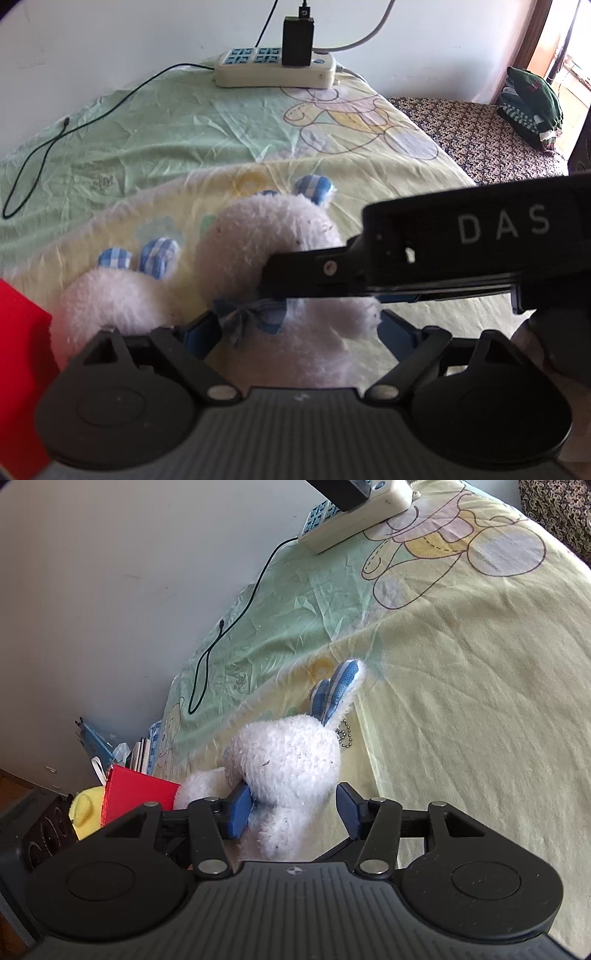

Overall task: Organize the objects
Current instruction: 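Grasp the white bunny plush with blue checked ears using the right gripper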

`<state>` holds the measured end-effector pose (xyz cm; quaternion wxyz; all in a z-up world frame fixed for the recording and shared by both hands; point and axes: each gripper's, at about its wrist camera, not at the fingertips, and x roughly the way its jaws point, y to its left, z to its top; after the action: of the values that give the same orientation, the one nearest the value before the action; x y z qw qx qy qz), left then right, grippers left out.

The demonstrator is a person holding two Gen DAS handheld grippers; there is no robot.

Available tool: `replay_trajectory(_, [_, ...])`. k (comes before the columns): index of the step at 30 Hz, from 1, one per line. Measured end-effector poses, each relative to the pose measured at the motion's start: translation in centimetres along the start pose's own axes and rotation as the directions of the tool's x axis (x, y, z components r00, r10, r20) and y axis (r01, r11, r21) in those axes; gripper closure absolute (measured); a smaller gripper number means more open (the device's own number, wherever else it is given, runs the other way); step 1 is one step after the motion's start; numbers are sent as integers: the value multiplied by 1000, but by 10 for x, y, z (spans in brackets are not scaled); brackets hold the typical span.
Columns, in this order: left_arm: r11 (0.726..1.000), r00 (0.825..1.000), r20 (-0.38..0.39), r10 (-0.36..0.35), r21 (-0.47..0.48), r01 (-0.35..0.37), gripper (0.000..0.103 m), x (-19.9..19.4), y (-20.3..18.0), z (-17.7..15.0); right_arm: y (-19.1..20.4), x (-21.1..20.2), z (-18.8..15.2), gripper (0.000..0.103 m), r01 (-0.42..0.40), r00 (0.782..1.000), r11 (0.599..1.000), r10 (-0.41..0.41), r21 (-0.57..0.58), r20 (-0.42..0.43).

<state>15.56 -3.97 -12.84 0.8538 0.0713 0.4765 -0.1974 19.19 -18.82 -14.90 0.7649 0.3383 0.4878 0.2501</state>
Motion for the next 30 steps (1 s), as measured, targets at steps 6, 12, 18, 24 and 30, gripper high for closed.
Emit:
replay_trajectory(6, [999, 1000, -8, 22, 31, -21, 15, 1, -5, 0, 0, -2, -2, 60, -40, 999, 999, 41, 27, -2])
replay_trajectory(12, [1000, 999, -33, -7, 4, 7, 20, -8, -5, -4, 14, -14, -16, 60, -2, 1000, 998, 2, -65, -2])
replay_trajectory(18, [1000, 999, -42, -10, 20, 11, 21, -21, -19, -16, 12, -31, -33, 60, 4, 1000, 998, -4, -58, 4])
replay_trajectory(24, [999, 999, -41, -11, 42, 13, 21, -36, -37, -34, 12, -47, -49, 60, 10, 1000, 999, -9, -48, 19])
replay_trajectory(30, [999, 998, -70, -1, 41, 4, 21, -47, -49, -52, 12, -57, -72, 60, 11, 1000, 999, -11, -45, -1])
